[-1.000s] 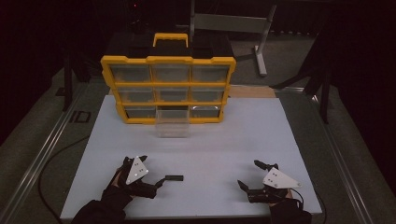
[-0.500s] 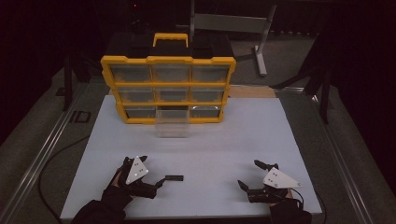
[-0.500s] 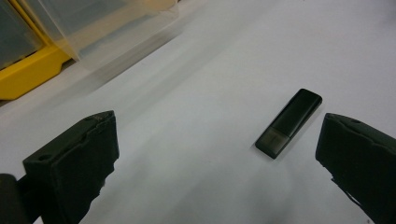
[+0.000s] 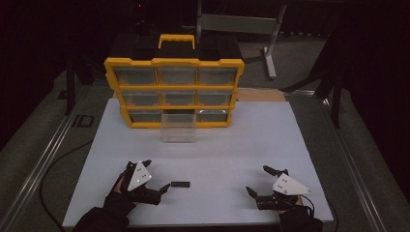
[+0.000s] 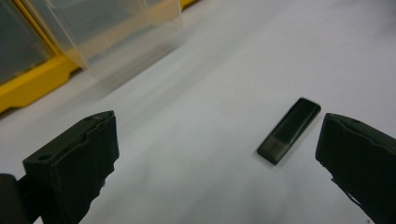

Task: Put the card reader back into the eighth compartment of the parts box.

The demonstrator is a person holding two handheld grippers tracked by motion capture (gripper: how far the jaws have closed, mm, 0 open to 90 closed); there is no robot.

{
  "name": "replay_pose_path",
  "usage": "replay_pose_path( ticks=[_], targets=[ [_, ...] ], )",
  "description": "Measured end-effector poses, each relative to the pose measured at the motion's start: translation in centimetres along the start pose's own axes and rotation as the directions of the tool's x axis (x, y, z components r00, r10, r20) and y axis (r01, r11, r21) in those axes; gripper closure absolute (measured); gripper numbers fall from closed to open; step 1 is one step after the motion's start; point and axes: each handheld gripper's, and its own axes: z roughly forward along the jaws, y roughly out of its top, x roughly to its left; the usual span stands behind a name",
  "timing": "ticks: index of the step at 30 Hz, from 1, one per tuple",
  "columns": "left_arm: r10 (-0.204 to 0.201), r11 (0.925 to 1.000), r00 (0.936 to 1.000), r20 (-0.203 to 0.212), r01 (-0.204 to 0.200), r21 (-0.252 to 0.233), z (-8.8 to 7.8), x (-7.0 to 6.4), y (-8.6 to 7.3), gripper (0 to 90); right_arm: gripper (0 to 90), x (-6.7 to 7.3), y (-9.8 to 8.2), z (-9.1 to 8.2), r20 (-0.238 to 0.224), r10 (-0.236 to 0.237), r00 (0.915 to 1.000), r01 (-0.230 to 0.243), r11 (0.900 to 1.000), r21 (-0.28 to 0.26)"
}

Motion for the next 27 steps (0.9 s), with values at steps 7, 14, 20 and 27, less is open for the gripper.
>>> replay_pose_path(
  ticks=[7,14,20,27],
  targets=[
    [0.003,1.0,1.0,-0.005,-0.003,-0.001,-0.5,0.2,0.6,0.0,8.9,0.0,0.0,0.0,0.0,0.001,1.0,-0.001,1.0,0.001],
    [-0.021,0.9993,0.9998,-0.004,0.021,-0.03,-1.4,0.3,1.8,0.0,8.9,0.1,0.0,0.0,0.002,-0.001,1.0,0.001,1.0,0.005],
    [-0.048,0.9958,0.9988,0.008,0.049,-0.077,-2.5,0.6,3.4,0.0,8.9,0.1,0.0,0.0,0.001,-0.001,1.0,0.001,1.0,0.006],
    [-0.074,0.9913,0.9961,0.048,0.079,-0.105,-3.0,0.6,4.4,0.0,8.9,0.1,0.0,0.0,0.003,-0.001,1.0,0.001,1.0,0.005]
  ],
)
